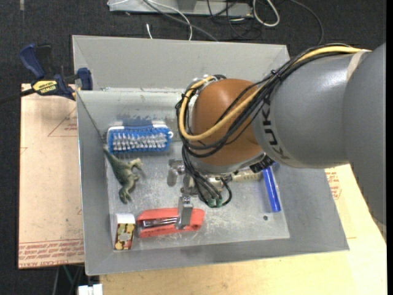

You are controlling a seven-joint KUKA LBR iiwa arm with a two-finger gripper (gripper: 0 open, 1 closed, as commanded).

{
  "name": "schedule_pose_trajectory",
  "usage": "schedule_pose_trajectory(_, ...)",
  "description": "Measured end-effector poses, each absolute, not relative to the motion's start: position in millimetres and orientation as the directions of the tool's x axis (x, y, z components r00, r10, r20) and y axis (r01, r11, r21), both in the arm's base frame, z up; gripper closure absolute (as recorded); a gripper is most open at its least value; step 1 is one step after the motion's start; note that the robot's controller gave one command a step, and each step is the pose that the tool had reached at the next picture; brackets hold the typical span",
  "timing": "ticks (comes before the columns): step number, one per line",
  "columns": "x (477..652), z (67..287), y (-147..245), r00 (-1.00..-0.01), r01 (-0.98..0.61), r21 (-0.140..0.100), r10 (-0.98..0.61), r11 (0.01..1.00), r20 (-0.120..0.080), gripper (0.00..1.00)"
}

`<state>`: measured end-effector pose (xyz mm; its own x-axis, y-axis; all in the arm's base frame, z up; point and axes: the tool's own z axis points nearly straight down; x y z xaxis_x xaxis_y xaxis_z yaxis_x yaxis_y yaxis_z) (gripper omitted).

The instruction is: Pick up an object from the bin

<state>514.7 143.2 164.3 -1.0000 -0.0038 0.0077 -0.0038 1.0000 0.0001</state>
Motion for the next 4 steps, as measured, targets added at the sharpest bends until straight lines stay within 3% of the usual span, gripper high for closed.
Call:
schedule_pose_trajectory(1, 516.8, 168, 142, -1.000, 0.001, 0.001, 0.001, 1.000, 0.000, 0.00)
schedule_pose_trajectory(2, 501.7, 69, 134, -0.998, 0.055, 0.002, 0.055, 0.998, 0.004, 0.00)
schedule_pose_trajectory(3, 496.7, 124, 138, -0.998, 0.070, 0.005, 0.070, 0.998, -0.006, 0.00)
schedule_pose_trajectory(4, 498.8, 77, 135, -0.998, 0.058, 0.001, 0.058, 0.998, 0.009, 0.00)
